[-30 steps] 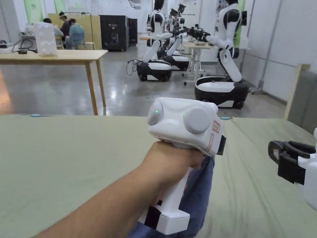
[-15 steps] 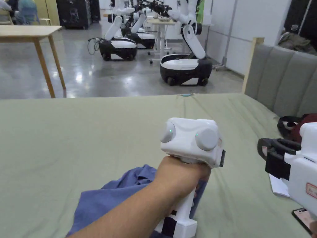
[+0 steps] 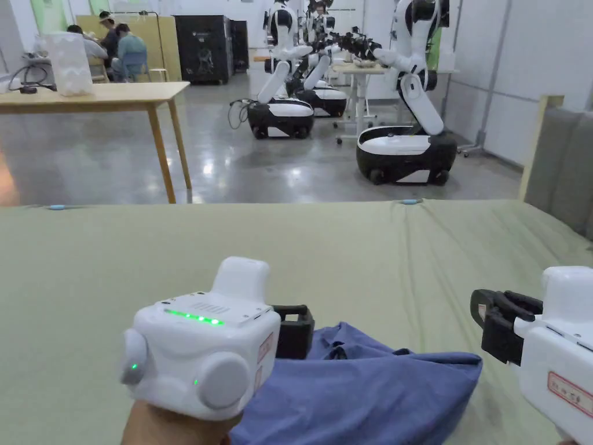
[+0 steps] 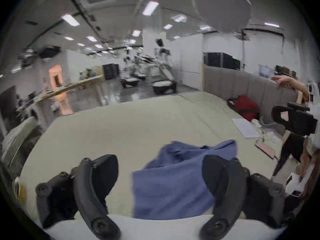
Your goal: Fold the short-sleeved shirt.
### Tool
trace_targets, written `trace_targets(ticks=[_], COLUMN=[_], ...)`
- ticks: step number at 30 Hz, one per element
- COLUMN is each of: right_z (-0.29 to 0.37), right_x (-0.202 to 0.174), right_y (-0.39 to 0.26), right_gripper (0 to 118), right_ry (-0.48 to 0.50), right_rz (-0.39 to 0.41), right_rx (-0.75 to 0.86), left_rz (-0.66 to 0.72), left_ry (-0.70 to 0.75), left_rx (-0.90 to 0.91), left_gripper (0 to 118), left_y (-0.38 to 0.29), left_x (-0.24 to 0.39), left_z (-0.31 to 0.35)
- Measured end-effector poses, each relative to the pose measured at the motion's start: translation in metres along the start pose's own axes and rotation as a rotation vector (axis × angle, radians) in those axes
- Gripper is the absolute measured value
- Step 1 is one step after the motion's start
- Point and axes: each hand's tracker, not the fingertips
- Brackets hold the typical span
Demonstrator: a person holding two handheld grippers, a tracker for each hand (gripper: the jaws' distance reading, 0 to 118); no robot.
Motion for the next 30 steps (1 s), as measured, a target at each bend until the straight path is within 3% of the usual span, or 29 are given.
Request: trace_targets(ticks=[3,5,7,12,22,24,26,27,30], right_z=[-0.007,-0.011,-0.015,-0.018,-0.013,-0.011,-0.01,-0.01,-0.01], right_x=[-0.024,-0.037,-0.047,-0.062,-0.05,-0.043,-0.036,-0.032,-0.019], right_y=[-0.012,-0.021,-0.031,-0.047,-0.042,-0.043,-0.045,-0.046,-0.053], right_gripper=[0,0,0,0,0,0,0,0,0], right_ry=[0.025,0.033,0.048,0.068,0.054,0.043,0.032,0.024,0.006], right_rz=[0.0,0.007,0.008,0.001,0.024,0.026,0.028,0.027,0.02], right_rx=[-0.01,-0.025,-0.047,-0.096,-0.101,-0.103,-0.109,-0.114,-0.131], left_rz=[0.08,0.096,0.137,0.196,0.105,0.084,0.095,0.121,0.11], left_ry=[0.08,0.145,0.188,0.104,0.015,0.018,-0.017,-0.023,-0.031], left_rx=[-0.019,-0.033,-0.067,-0.223,-0.367,-0.43,-0.472,-0.486,-0.556], left_gripper=[70,33,10,0,0,16,94,116,118], left_y=[-0.031,-0.049,-0.067,-0.096,-0.093,-0.088,-0.086,-0.085,-0.088], left_x=[-0.045,-0.064,-0.079,-0.093,-0.074,-0.071,-0.071,-0.072,-0.073], left_z=[0.026,0.038,0.04,0.024,-0.058,-0.083,-0.1,-0.11,-0.13])
